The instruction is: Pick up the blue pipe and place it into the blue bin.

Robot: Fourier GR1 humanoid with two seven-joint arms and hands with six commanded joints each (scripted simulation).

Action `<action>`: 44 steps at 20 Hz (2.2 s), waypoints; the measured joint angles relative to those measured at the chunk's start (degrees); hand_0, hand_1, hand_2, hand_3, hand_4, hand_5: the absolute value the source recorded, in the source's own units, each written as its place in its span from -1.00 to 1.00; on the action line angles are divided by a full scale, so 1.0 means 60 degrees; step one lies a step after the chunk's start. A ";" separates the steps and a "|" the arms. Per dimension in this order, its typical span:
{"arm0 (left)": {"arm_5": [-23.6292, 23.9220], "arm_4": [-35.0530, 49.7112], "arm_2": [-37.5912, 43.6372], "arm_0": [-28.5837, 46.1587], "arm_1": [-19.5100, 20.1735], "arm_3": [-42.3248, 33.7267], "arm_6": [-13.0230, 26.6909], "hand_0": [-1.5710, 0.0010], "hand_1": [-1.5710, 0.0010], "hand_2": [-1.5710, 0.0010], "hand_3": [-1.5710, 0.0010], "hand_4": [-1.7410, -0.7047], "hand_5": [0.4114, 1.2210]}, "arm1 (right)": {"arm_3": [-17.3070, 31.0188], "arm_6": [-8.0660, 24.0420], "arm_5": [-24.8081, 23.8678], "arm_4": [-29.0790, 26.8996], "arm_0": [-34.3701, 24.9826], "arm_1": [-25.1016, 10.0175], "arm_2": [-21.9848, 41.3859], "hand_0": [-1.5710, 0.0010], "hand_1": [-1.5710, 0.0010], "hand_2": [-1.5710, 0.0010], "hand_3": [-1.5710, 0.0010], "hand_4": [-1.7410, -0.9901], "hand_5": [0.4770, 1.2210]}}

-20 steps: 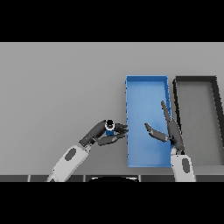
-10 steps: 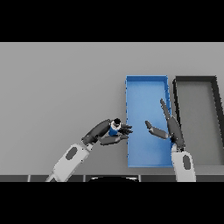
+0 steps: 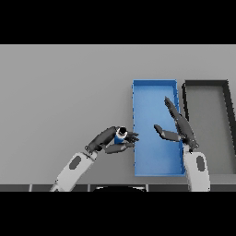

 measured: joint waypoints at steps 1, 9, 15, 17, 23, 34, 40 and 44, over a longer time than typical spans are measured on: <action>-0.0016 -0.0044 0.0008 -0.0041 -0.0074 0.0031 0.0094 -1.00 -1.00 -1.00 -1.00 -0.49 1.00 | -0.0197 -0.0094 0.0340 -0.0357 -0.0077 -0.0200 -0.0064 1.00 0.99 0.97 1.00 0.52 -0.68; -0.0268 -0.0275 0.0178 0.0068 -0.0186 -0.0086 0.0241 -1.00 -1.00 -1.00 -1.00 -0.48 1.00 | -0.2606 0.1888 0.2336 -0.2083 -0.1095 -0.1823 0.0723 1.00 1.00 1.00 1.00 0.39 -0.84; -0.0482 -0.0550 0.0411 -0.0024 -0.0222 0.0065 0.0184 -1.00 -1.00 -1.00 -1.00 -0.49 1.00 | -0.2913 0.2822 0.2972 -0.2686 -0.2017 -0.1967 0.1450 1.00 1.00 1.00 1.00 0.34 -0.88; -0.0576 -0.0569 0.0428 -0.0003 -0.0319 0.0060 0.0201 -1.00 -1.00 -1.00 -1.00 -0.49 1.00 | -0.2792 0.3467 0.3037 -0.3001 -0.2381 -0.1705 0.1836 1.00 1.00 1.00 1.00 0.37 -0.86; -0.0917 -0.0590 0.0502 0.0108 -0.0519 0.0023 0.0258 -1.00 -1.00 -1.00 -1.00 -0.49 1.00 | -0.2334 0.4046 0.3487 -0.3095 -0.3464 -0.1181 0.2597 1.00 1.00 1.00 1.00 0.46 -0.90; -0.1412 -0.0483 0.0958 0.0059 -0.0780 0.0178 0.0820 -1.00 -1.00 -0.97 -0.54 -0.82 1.00 | -0.1031 0.4546 0.3940 -0.2902 -0.4782 -0.0169 0.3217 -0.23 -0.25 -0.26 0.00 -0.35 -0.79; -0.1537 -0.0553 0.0981 0.0113 -0.0911 0.0101 0.0486 -1.00 -1.00 -0.97 -0.75 -0.95 1.00 | -0.1094 0.4145 0.3798 -0.3088 -0.4511 0.0318 0.3218 -0.80 -0.80 -0.80 -0.72 -0.29 0.39; -0.1410 -0.0770 0.0972 0.0173 -0.0956 0.0181 0.0080 -1.00 -1.00 -0.98 -0.82 -0.98 1.00 | -0.1152 0.3767 0.4023 -0.2506 -0.4438 0.0498 0.3198 -0.92 -0.92 -0.92 -0.88 -0.33 0.75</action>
